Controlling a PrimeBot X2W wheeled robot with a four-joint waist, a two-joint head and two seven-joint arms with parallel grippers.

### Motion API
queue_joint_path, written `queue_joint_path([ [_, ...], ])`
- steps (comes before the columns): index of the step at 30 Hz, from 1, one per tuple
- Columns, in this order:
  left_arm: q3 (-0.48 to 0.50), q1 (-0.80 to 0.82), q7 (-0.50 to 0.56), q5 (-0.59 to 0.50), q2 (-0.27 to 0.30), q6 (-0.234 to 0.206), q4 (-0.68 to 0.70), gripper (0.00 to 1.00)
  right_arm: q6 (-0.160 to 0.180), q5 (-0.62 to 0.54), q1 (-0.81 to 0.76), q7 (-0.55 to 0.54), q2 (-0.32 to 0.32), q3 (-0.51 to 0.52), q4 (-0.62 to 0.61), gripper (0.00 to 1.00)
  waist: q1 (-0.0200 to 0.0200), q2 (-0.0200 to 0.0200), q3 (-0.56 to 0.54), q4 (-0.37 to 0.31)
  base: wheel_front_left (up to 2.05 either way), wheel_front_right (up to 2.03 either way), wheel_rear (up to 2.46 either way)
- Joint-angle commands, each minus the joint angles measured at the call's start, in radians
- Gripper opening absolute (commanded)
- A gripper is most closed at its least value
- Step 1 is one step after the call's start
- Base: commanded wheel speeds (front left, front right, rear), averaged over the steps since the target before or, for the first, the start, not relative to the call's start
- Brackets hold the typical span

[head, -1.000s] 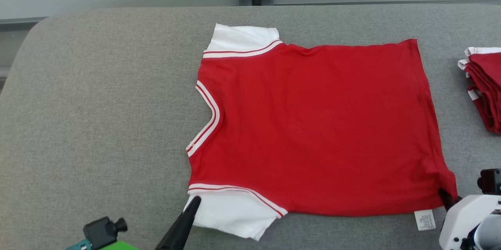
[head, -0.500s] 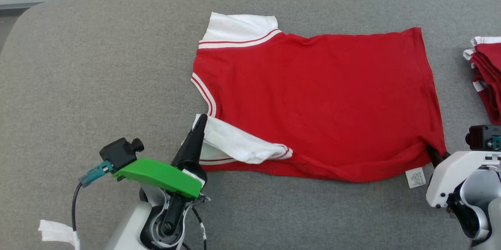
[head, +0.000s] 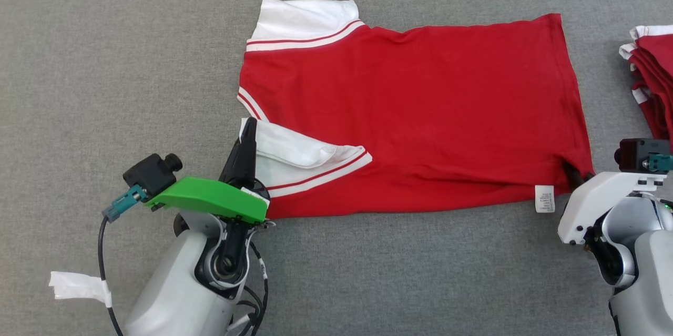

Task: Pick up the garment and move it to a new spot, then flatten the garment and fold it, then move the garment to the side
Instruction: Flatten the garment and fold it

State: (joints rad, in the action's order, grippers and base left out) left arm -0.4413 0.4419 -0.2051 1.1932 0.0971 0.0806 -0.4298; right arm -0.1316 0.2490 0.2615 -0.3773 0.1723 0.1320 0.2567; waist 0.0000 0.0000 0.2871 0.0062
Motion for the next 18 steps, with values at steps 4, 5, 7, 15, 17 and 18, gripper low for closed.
queue_joint_path([
  [4, 0.01, 0.047, -0.025, -0.025, -0.001, 0.015, -0.025, 0.0, 0.002, -0.028, 0.036, 0.054, -0.015, 0.031, 0.025, 0.0, 0.0, 0.0, 0.008, -0.005, 0.0, 0.0, 0.0],
  [5, 0.013, 0.052, -0.029, -0.031, -0.001, 0.016, -0.029, 0.0, 0.002, -0.033, 0.041, 0.065, -0.019, 0.035, 0.03, 0.0, 0.0, 0.0, 0.009, -0.006, 0.0, 0.0, 0.0],
  [7, 0.017, 0.056, -0.033, -0.032, -0.002, 0.02, -0.037, 0.0, 0.002, -0.04, 0.051, 0.079, -0.024, 0.038, 0.041, 0.0, 0.0, 0.0, 0.01, -0.008, 0.0, 0.0, 0.0],
  [15, -0.004, 0.066, -0.041, -0.052, -0.007, 0.035, -0.059, 1.0, 0.002, -0.05, 0.076, 0.142, -0.043, 0.045, 0.065, 1.0, 0.0, 0.0, 0.006, -0.007, 0.0, 0.0, 0.0],
  [17, 0.001, 0.061, -0.046, -0.066, -0.004, 0.038, -0.058, 1.0, 0.002, -0.042, 0.076, 0.177, -0.044, 0.038, 0.055, 1.0, 0.0, 0.0, 0.002, -0.005, 0.0, 0.0, 0.0],
  [18, 0.003, 0.057, -0.051, -0.076, 0.002, 0.039, -0.057, 1.0, 0.002, -0.033, 0.075, 0.193, -0.046, 0.038, 0.05, 1.0, 0.0, 0.0, 0.0, -0.004, 0.0, 0.0, 0.0],
])
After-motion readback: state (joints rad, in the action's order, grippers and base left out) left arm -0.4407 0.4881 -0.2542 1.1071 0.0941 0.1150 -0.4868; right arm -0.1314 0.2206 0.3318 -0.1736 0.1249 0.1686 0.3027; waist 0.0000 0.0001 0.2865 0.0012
